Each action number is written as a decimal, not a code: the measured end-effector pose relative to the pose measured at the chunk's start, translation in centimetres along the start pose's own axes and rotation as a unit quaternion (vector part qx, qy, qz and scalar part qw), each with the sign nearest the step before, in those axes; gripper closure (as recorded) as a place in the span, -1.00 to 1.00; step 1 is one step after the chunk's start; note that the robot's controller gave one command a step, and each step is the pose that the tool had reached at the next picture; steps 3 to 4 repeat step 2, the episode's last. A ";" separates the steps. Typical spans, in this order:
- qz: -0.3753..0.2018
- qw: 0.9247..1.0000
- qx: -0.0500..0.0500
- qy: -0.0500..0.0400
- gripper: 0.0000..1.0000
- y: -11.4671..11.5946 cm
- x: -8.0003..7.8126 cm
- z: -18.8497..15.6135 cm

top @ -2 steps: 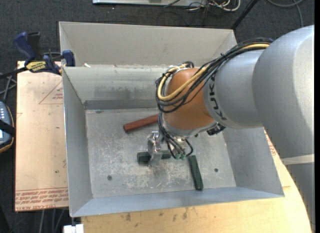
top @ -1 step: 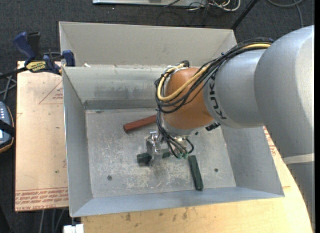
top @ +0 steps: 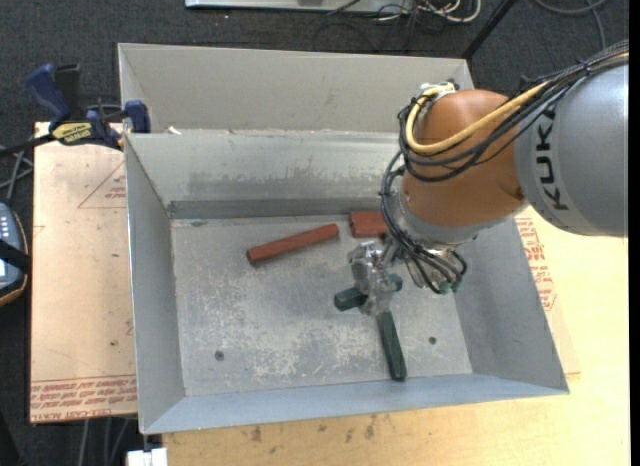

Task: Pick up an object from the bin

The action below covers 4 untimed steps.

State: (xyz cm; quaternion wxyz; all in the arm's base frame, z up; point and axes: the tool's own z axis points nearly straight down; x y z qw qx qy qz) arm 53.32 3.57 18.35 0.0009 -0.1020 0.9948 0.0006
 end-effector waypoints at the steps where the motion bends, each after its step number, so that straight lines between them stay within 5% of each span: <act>1: 0.000 1.000 0.000 0.000 1.00 0.0 0.0 0.0; 2: 0.003 1.000 0.000 0.000 1.00 -0.8 -0.2 -6.2; 4: 0.003 1.000 0.000 0.000 1.00 -0.8 -0.2 -6.2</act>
Offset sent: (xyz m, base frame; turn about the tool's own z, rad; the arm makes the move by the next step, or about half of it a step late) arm 0.0027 -0.0075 0.0621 0.0030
